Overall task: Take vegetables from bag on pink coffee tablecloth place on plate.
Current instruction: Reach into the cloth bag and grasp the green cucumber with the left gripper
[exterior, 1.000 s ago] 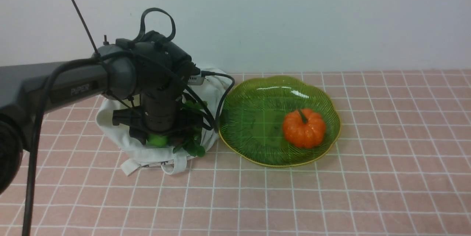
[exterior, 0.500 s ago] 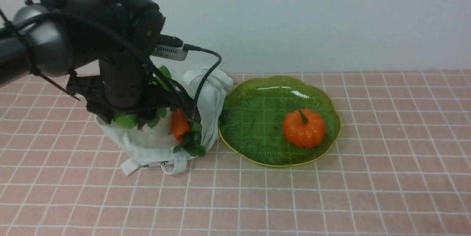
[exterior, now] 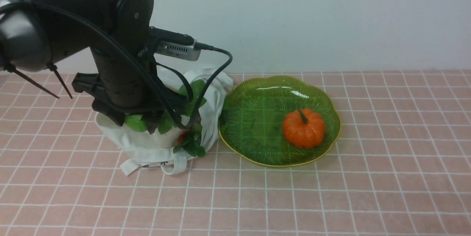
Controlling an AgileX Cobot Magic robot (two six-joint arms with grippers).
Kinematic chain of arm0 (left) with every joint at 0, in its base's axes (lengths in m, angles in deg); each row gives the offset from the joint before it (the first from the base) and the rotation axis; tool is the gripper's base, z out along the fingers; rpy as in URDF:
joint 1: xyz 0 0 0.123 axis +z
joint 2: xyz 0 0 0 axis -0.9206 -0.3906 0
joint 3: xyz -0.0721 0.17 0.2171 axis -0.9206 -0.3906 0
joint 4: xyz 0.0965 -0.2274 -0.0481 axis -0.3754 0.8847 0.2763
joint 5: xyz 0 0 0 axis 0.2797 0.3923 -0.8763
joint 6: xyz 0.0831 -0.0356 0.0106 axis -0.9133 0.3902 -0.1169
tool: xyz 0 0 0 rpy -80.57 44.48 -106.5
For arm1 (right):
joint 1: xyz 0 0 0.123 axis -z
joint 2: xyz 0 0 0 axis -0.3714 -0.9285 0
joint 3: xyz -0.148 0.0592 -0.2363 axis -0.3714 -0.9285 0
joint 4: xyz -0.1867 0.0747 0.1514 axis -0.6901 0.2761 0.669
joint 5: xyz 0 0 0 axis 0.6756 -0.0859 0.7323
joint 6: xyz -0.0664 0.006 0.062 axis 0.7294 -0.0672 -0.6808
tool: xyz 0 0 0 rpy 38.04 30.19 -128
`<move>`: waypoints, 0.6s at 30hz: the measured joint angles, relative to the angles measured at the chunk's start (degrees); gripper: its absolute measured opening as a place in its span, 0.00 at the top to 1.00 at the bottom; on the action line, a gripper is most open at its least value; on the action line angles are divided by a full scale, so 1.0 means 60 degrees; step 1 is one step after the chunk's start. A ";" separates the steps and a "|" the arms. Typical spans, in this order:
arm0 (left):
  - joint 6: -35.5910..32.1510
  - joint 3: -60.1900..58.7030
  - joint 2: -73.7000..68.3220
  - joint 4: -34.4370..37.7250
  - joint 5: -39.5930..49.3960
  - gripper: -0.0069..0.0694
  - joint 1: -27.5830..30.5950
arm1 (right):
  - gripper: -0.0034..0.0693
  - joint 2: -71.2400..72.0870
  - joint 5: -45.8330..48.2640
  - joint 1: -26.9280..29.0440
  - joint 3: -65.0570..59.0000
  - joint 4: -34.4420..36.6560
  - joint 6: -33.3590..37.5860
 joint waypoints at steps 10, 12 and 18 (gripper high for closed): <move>0.0427 0.0019 -0.0832 -0.1038 -0.1541 0.43 0.0090 | 0.97 0.0000 0.0000 0.0000 0.0000 0.0000 0.0000; 0.0473 0.0019 -0.1117 -0.0943 -0.1543 0.43 0.0166 | 0.97 0.0000 0.0000 0.0000 0.0000 0.0000 0.0000; 0.0483 0.0019 -0.1807 -0.0544 -0.1426 0.43 0.0282 | 0.97 0.0000 0.0000 0.0000 0.0000 0.0000 0.0000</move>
